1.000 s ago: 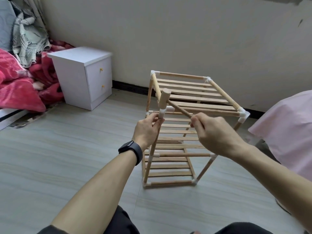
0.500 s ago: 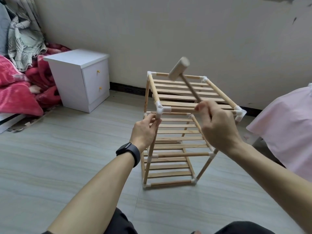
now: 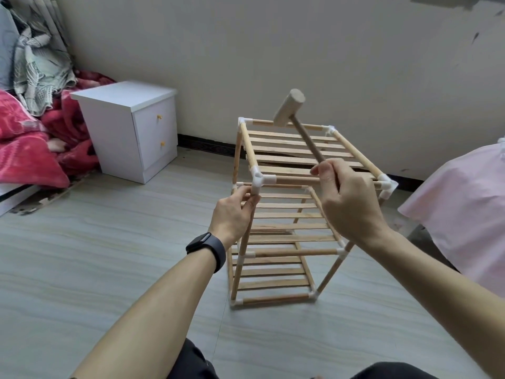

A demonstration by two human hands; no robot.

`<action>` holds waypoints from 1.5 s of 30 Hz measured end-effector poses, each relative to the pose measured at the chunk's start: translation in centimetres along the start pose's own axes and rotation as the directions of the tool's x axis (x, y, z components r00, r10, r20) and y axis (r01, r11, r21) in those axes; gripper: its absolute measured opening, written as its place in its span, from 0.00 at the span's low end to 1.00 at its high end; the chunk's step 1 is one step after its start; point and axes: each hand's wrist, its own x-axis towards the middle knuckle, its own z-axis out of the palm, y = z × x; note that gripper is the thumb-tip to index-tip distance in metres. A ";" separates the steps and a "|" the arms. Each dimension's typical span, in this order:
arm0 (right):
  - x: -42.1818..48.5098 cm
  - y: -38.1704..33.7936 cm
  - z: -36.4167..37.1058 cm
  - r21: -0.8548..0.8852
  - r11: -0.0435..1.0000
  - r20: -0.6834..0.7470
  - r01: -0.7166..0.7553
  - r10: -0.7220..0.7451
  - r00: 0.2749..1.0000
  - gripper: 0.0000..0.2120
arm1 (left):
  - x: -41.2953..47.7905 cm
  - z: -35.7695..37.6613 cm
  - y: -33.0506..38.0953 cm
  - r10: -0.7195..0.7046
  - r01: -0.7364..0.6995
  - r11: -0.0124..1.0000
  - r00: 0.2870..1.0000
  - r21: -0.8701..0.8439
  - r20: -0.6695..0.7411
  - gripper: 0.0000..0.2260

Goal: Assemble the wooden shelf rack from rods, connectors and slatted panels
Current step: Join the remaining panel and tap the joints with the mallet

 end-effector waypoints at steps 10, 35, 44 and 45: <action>0.2 0.0 0.0 -0.181 0.983 0.243 -0.018 0.062 0.968 0.15 | 0.0 0.1 -0.2 0.000 0.000 1.000 1.000 -0.010 -0.004 0.15; 0.8 4.9 1.8 -0.052 0.991 -0.195 -0.124 0.112 0.974 0.15 | -0.2 0.4 0.2 0.042 -0.041 0.996 0.999 -0.076 0.004 0.17; 2.8 9.4 7.9 -0.329 0.943 -0.405 -0.038 -0.104 0.908 0.13 | 0.6 1.0 -0.8 -0.028 0.054 0.985 0.987 -0.164 0.157 0.25; 2.9 9.7 8.2 -0.362 0.932 -0.418 -0.017 -0.146 0.897 0.13 | 0.5 1.2 -1.4 -0.045 0.069 0.990 0.981 -0.126 0.188 0.26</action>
